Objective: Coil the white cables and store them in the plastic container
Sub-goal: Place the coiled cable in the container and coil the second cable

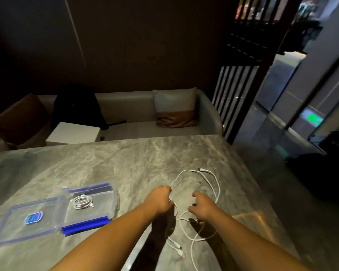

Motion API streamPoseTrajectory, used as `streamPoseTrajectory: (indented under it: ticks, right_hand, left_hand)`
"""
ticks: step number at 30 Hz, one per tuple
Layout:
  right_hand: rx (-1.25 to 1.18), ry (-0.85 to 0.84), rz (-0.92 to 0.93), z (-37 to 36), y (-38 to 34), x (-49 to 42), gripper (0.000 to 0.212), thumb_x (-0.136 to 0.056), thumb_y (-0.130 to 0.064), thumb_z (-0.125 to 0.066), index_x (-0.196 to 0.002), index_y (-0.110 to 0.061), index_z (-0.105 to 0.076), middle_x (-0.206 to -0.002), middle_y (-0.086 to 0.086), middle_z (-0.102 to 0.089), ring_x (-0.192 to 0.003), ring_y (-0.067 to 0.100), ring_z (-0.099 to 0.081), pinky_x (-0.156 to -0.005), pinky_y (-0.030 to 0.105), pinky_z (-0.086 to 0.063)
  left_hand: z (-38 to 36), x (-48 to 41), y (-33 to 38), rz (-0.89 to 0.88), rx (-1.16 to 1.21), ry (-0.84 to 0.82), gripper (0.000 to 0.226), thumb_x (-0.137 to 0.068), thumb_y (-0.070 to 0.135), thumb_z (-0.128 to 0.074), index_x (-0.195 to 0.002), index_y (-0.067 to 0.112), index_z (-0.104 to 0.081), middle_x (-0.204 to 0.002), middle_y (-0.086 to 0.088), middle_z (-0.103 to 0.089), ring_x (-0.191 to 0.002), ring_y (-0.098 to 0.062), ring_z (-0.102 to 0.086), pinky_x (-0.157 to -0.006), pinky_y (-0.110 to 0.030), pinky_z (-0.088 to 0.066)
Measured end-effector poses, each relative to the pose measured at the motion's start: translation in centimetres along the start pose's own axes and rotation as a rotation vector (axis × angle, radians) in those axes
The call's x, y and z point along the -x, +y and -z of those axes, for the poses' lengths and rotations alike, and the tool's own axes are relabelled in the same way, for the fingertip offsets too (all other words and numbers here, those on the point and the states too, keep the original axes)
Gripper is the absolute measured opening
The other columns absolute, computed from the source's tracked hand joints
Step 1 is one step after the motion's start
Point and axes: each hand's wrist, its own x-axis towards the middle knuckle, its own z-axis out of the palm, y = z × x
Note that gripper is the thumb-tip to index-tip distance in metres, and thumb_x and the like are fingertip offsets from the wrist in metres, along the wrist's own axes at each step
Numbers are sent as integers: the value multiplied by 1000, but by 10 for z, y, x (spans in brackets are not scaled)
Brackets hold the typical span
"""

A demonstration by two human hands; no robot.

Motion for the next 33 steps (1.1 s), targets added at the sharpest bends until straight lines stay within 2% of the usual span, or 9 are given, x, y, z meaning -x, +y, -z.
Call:
streamPoseTrajectory:
  ticks: [4,9,11,14,17,23,26,30,33]
  right_hand:
    - [-1,32,-26,25,31,-11,53,-79,-29,-64,-129,-15,-50,-127,14,-55,-111,31,-61,-86,30,-49]
    - [-54,46,-42,42,67,-37,56,-74,-36,-64,-126,-19,-51,-123,12,-56,-106,28,-64,-89,37,-55]
    - [-60,51,-46,42,86,-56,58,-70,-41,-63,-123,-21,-52,-121,11,-59,-103,27,-64,-88,37,-55]
    - [-72,48,-45,50,94,-67,56,-73,-37,-66,-124,-20,-53,-120,11,-60,-105,29,-63,-89,33,-52]
    - [-123,76,-48,55,101,-82,57,-71,-36,-63,-126,-20,-54,-121,9,-61,-109,28,-61,-93,34,-51]
    - [-158,138,-58,65,106,-116,46,-80,-26,-66,-123,-15,-56,-118,12,-60,-106,30,-61,-85,30,-47]
    - [-166,176,-61,69,109,-132,38,-80,-19,-65,-116,-10,-57,-113,15,-61,-106,32,-60,-86,32,-46]
    - [-158,175,-63,70,117,-150,42,-81,-19,-65,-120,-9,-54,-119,14,-56,-112,31,-56,-95,33,-44]
    - [-113,156,-59,68,122,-165,42,-82,-22,-64,-120,-10,-54,-119,14,-54,-110,31,-57,-95,34,-45]
  left_hand:
    - [-10,-25,30,-62,15,-58,54,-89,26,-62,-139,9,-49,-141,-14,-53,-129,-29,-52,-105,-33,-43]
    - [-19,-57,57,-102,12,-93,55,-90,31,-62,-140,10,-49,-141,-13,-54,-129,-28,-52,-105,-33,-43]
    - [-20,-70,65,-116,26,-103,54,-91,29,-61,-140,9,-49,-141,-13,-54,-129,-29,-52,-105,-32,-43]
    - [-21,-92,73,-126,47,-125,53,-92,27,-61,-140,8,-49,-141,-13,-55,-128,-28,-53,-104,-31,-43]
    - [-22,-114,83,-104,116,-149,49,-90,25,-65,-135,8,-53,-132,-12,-60,-117,-27,-59,-95,-27,-44]
    - [-26,-155,99,-160,125,-123,36,-90,20,-62,-125,12,-60,-119,-7,-67,-105,-26,-64,-84,-24,-44]
    - [-30,-173,101,-193,94,-135,35,-90,17,-61,-125,12,-61,-117,-9,-68,-103,-27,-65,-86,-27,-47]
    - [-37,-200,103,-223,60,-131,28,-86,14,-61,-113,13,-67,-110,-11,-69,-101,-29,-65,-84,-31,-50]
    - [-43,-220,104,-247,40,-120,30,-83,12,-60,-113,14,-67,-111,-11,-65,-102,-29,-64,-88,-35,-51]
